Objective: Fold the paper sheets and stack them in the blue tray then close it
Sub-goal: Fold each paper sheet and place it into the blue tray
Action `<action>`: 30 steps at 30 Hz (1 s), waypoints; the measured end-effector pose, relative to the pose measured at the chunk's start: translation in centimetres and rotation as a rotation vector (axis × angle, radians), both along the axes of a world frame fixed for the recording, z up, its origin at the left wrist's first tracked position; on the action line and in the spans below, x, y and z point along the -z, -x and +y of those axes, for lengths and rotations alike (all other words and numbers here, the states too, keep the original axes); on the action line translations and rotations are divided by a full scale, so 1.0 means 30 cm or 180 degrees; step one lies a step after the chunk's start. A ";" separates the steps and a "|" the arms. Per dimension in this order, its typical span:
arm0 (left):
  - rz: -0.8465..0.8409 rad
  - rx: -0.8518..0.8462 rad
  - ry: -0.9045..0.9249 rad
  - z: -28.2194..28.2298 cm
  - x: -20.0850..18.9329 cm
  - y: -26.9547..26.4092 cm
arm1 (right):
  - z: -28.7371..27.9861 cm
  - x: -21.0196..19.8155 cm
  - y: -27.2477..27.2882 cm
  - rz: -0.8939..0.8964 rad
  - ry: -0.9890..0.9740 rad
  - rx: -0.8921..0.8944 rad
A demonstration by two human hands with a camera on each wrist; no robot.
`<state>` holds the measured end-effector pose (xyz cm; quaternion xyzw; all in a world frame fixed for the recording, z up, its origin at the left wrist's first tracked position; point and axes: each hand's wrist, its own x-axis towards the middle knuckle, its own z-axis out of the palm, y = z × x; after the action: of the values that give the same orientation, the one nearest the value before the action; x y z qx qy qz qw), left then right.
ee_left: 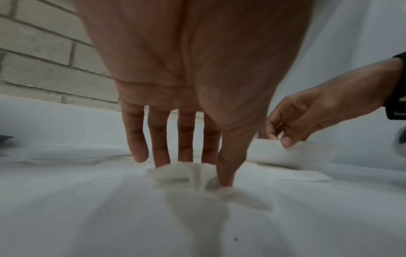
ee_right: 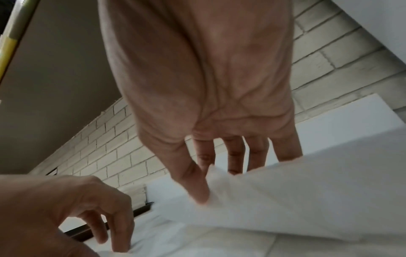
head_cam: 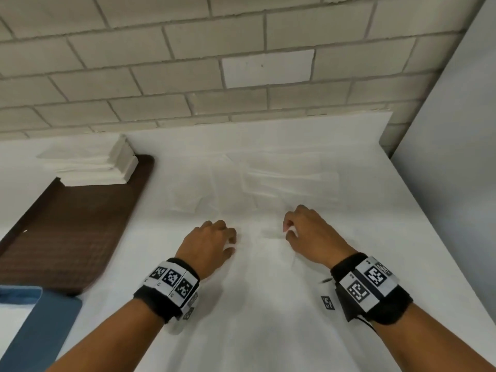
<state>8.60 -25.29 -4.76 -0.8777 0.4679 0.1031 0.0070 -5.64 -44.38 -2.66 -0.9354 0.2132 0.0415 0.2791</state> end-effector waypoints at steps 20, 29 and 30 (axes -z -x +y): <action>0.3759 -0.2367 0.3447 0.179 -0.243 -0.074 | -0.078 -0.280 0.025 -0.1873 -0.3592 0.0888; 0.3669 -0.2766 0.3928 0.182 -0.248 -0.052 | -0.051 -0.303 0.051 -0.2639 -0.5381 0.1106; 0.3840 -0.2872 0.3807 0.154 -0.225 -0.025 | -0.039 -0.295 0.044 -0.2652 -0.5497 0.1115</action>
<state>9.36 -20.67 2.01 -0.6326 -0.0138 0.2745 -0.7240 -6.95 -45.56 6.18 -0.3037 0.1296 -0.1927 0.9240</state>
